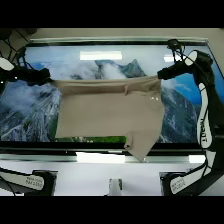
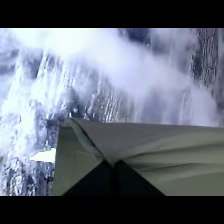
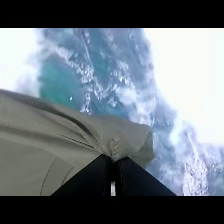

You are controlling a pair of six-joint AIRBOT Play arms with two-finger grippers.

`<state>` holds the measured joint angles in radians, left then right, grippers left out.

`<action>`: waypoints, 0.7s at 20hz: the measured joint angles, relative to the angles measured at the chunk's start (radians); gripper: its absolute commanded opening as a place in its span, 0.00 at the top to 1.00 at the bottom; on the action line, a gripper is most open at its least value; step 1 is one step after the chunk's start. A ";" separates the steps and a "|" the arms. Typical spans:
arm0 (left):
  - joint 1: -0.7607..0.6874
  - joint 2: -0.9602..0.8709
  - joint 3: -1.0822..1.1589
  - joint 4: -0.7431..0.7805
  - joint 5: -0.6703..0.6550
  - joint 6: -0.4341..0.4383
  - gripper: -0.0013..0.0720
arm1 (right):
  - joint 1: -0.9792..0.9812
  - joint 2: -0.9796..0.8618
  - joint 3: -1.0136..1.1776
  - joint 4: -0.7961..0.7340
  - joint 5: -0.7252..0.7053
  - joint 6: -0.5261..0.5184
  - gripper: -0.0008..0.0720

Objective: Fold the shirts.

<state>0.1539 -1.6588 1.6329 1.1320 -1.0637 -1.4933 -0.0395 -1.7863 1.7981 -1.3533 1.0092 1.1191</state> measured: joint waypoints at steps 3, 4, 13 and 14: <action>-0.005 -0.032 -0.002 -0.014 0.023 0.053 0.94 | 0.007 -0.023 0.000 0.002 0.000 0.005 0.95; -0.004 -0.036 -0.003 -0.016 -0.003 0.083 0.94 | 0.008 -0.023 0.000 0.001 0.047 -0.014 0.95; 0.005 -0.110 -0.043 0.066 -0.332 0.095 0.28 | 0.010 -0.033 -0.114 -0.049 0.406 -0.069 0.36; 0.005 -0.115 -0.044 0.056 -0.344 0.085 0.23 | 0.010 -0.034 -0.119 -0.040 0.404 -0.060 0.29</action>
<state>0.1589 -1.7741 1.5890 1.1885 -1.4078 -1.4078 -0.0292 -1.8202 1.6794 -1.3933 1.4128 1.0595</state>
